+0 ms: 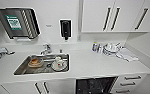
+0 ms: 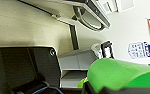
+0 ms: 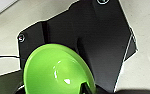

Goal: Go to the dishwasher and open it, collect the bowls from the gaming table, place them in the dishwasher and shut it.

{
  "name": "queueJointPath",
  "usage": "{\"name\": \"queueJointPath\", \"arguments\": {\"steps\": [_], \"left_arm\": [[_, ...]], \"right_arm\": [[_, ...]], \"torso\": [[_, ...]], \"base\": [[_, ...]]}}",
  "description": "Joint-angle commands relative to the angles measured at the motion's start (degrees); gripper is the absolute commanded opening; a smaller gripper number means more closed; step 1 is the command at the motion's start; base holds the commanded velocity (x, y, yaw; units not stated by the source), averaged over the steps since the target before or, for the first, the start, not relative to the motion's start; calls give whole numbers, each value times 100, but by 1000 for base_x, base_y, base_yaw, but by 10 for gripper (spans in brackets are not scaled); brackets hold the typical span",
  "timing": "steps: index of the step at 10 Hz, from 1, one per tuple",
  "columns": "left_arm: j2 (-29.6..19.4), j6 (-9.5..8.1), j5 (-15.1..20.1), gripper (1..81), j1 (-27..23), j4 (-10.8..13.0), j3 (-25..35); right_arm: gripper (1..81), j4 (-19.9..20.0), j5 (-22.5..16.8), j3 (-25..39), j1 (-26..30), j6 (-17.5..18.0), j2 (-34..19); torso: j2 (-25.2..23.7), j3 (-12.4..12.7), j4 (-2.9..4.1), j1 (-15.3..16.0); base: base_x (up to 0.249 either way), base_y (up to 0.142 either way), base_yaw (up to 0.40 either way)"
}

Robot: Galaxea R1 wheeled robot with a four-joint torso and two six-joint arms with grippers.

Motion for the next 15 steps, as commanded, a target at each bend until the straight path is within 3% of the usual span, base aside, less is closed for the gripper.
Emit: {"name": "queueJointPath", "arguments": {"steps": [1,2,3,6,10,11,12,13,14,15], "left_arm": [[-1592,-369,1777,10,-1702,-10,2009],[-1610,-511,2050,10,-2010,34,2097],[-1635,-546,2470,10,-2291,17,2324],[-1574,-546,3902,10,-3028,-10,3106],[-1058,-503,6308,10,-3959,-36,4213],[-743,-424,7133,10,-4223,-209,4451],[-400,-216,7768,10,-4504,-455,4558],[2,100,8346,10,-4776,-823,4593],[435,305,8913,10,-5005,-1047,4576],[811,315,9254,10,-5225,-1099,4533]], "right_arm": [[10,-63,-246,43,193,-14,-49],[10,-72,-246,43,193,-14,-49],[10,-72,-246,43,193,-14,-49],[10,-55,-246,52,201,-14,-49],[10,-54,-237,61,193,-14,-40],[10,-45,-229,61,193,-14,-48],[10,-45,-229,61,184,-14,-49],[10,-45,-203,61,175,-14,-57],[10,-45,-194,61,175,-14,-57],[10,-45,-185,61,166,-14,-57]], "torso": [[0,0,0,0],[0,0,0,0],[0,-219,0,0],[0,-518,0,0],[7,-1041,0,5],[9,-1166,0,6],[11,-1291,0,9],[11,-1302,0,9],[13,-1189,0,9],[15,-1226,0,13]], "base": [[0,0,0],[0,0,0],[0,0,0],[0,0,0],[0,0,0],[0,0,0],[0,0,0],[0,0,0],[0,0,0],[0,0,0]]}}
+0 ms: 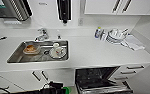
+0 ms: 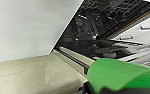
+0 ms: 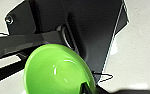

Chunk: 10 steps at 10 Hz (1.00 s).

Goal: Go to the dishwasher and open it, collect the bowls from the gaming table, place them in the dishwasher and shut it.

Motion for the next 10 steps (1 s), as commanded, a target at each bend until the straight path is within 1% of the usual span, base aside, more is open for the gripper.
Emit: {"name": "queueJointPath", "arguments": {"steps": [1,2,3,4,5,7,8,9,10], "left_arm": [[1128,481,1940,10,-1483,-758,404],[1471,542,2063,10,-1721,-943,202],[1735,560,2125,10,-1880,-1031,44],[1979,560,2125,10,-1977,-1040,-105],[2165,560,2116,10,-2003,-1022,-237],[2640,560,2072,10,-1995,-934,-651],[2841,535,2029,10,-2003,-770,-773],[3025,430,1873,10,-2003,-393,-878],[3132,279,1650,10,-2082,-178,-976]], "right_arm": [[10,-45,-292,34,6,-14,-51],[10,-45,-283,42,-2,-14,-51],[10,-45,-275,43,-20,-6,-60],[10,-45,-274,43,-20,-5,-69],[10,-45,-274,43,-20,-5,-69],[10,-37,-274,43,-20,-5,-69],[10,-37,-274,43,-20,-5,-69],[10,-37,-283,43,-2,-5,-69],[10,-37,-283,43,6,-5,-78]], "torso": [[0,0,0,0],[0,-2,0,2],[2,-2,0,2],[2,-5,0,2],[5,-126,0,2],[5,-243,0,5],[5,-140,0,5],[9,-183,0,6],[9,-197,0,9]], "base": [[0,0,0],[0,0,0],[0,0,0],[0,0,0],[0,0,0],[0,0,0],[0,0,0],[0,0,0],[0,0,0]]}}
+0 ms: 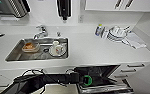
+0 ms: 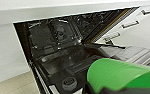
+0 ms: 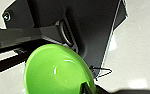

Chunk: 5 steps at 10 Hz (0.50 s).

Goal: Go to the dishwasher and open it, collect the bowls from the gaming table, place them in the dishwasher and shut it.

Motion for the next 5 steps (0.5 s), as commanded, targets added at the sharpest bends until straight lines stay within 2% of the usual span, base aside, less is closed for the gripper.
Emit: {"name": "queueJointPath", "arguments": {"steps": [1,2,3,4,5], "left_arm": [[565,-472,-551,10,-898,833,-394],[715,-551,-648,10,-977,833,-606],[864,-700,-893,10,-1047,850,-887],[997,-736,-1150,10,-1066,859,-1196],[1137,-745,-1247,10,-1100,859,-1504]], "right_arm": [[10,-22,-316,33,-2,-5,-75],[10,-13,-316,33,-2,-5,-93],[10,-4,-333,33,15,-5,-110],[10,5,-342,33,15,-5,-102],[10,14,-351,42,24,-5,-110]], "torso": [[0,0,0,0],[0,0,0,0],[2,0,0,0],[2,0,0,0],[2,0,0,0]], "base": [[0,0,0],[0,0,0],[0,0,0],[0,0,0],[0,0,0]]}}
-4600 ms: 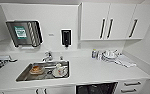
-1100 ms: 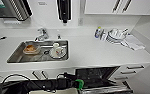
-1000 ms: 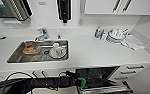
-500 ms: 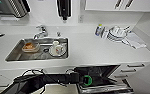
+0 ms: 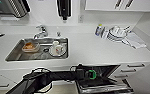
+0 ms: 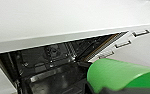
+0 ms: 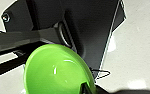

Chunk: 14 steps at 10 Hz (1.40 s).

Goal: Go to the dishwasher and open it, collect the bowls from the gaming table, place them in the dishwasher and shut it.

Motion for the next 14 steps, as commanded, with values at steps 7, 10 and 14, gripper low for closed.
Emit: {"name": "queueJointPath", "arguments": {"steps": [7,10,14], "left_arm": [[914,-184,-669,811,-1064,184,-718],[405,-105,-625,811,-696,184,-235],[-1717,430,-651,811,534,289,1432]], "right_arm": [[10,-3,-366,61,48,-5,-11],[10,5,-366,44,31,12,-37],[10,5,-287,375,66,65,-519]], "torso": [[0,0,0,0],[0,0,0,0],[0,0,0,0]], "base": [[0,0,0],[0,0,0],[0,0,0]]}}
